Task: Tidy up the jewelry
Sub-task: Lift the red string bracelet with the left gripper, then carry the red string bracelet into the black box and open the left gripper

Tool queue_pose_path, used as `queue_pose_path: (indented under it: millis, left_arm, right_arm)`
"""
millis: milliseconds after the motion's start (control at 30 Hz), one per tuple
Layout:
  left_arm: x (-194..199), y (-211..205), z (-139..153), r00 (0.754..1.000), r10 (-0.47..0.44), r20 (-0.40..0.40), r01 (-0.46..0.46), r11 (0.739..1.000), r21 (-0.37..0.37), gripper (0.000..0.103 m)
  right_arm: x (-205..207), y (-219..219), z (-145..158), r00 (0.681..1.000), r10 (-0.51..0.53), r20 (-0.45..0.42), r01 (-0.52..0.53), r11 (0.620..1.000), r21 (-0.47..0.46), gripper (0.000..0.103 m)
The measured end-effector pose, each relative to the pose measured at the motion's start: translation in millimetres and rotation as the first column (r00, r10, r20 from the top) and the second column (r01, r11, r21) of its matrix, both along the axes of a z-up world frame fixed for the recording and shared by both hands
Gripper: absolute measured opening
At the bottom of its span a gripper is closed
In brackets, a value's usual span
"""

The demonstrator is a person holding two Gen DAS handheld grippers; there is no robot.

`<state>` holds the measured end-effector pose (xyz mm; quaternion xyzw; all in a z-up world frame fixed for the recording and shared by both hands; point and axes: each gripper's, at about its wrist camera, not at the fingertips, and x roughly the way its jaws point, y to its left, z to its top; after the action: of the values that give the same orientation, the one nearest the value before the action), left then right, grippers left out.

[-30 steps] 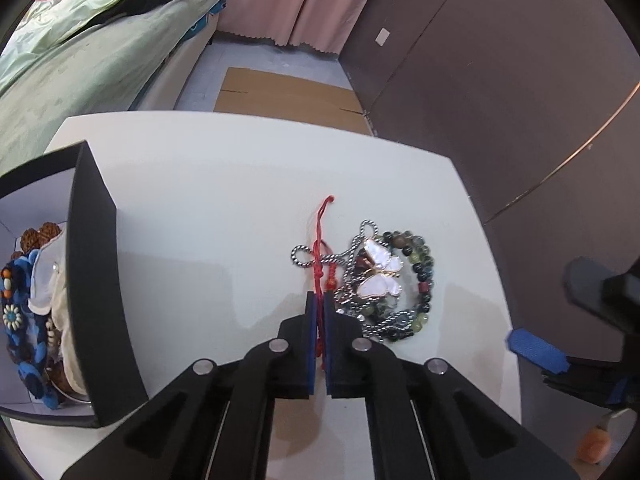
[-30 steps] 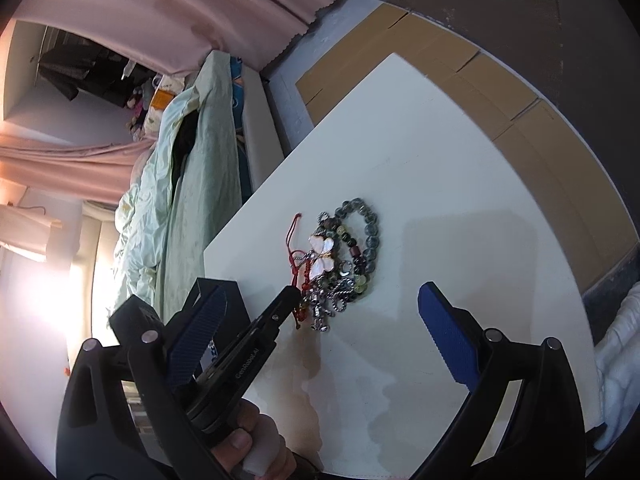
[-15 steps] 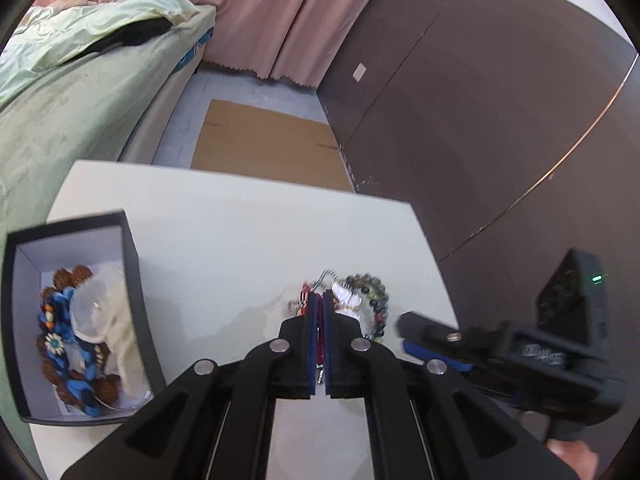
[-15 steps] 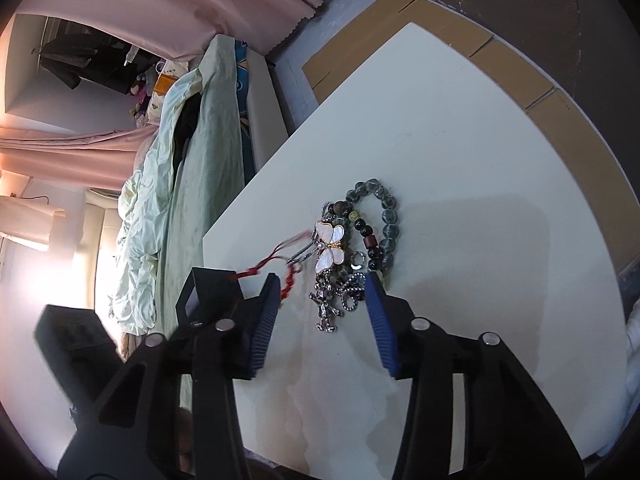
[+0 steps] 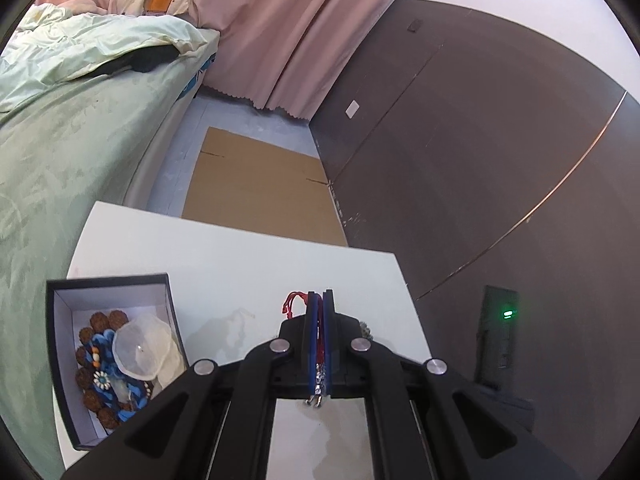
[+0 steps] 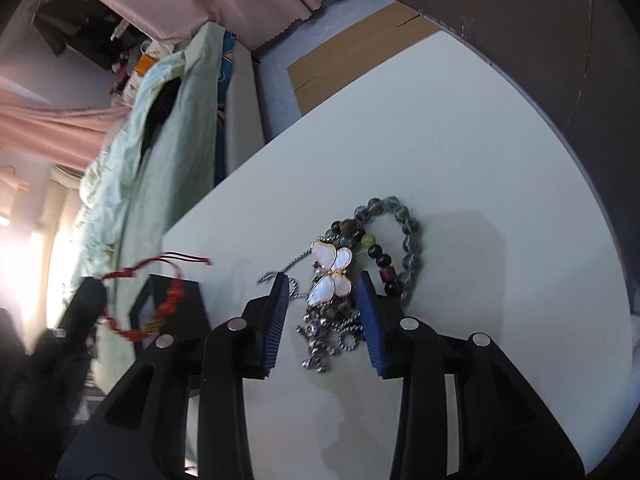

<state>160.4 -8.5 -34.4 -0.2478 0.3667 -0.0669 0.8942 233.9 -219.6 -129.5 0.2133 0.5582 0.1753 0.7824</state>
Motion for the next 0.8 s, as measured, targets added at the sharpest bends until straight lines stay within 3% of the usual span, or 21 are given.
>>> queue_pose_path:
  millis: [367,433,667,767,800]
  left_arm:
    - [5,26,13,0.999,0.035,0.032,-0.034,0.999,-0.039,0.000]
    - [6,30,14,0.999,0.039,0.033,-0.038,0.999,-0.037,0.000]
    - [-1,37,21,0.997,0.051,0.050,-0.049,0.998,-0.038,0.000]
    - [-8,42,24,0.996,0.066,0.057,-0.063,0.997,-0.044,0.000]
    - [-11,45,25,0.996,0.072,0.059,-0.069,0.997,-0.044,0.000]
  right_arm:
    - [10,32,-8,0.998,0.041,0.039,-0.033,0.983,-0.179,0.037]
    - [10,35,-8,0.998,0.042,0.046,-0.031,0.976,-0.214,0.026]
    - [10,28,-6,0.999,0.028,0.030,-0.025,0.993,-0.119,0.020]
    - [6,25,-2,0.999,0.030,0.026,-0.028,0.997,-0.075,0.005]
    - [4,25,1,0.999,0.030,0.031,-0.028,0.998,-0.063,0.005]
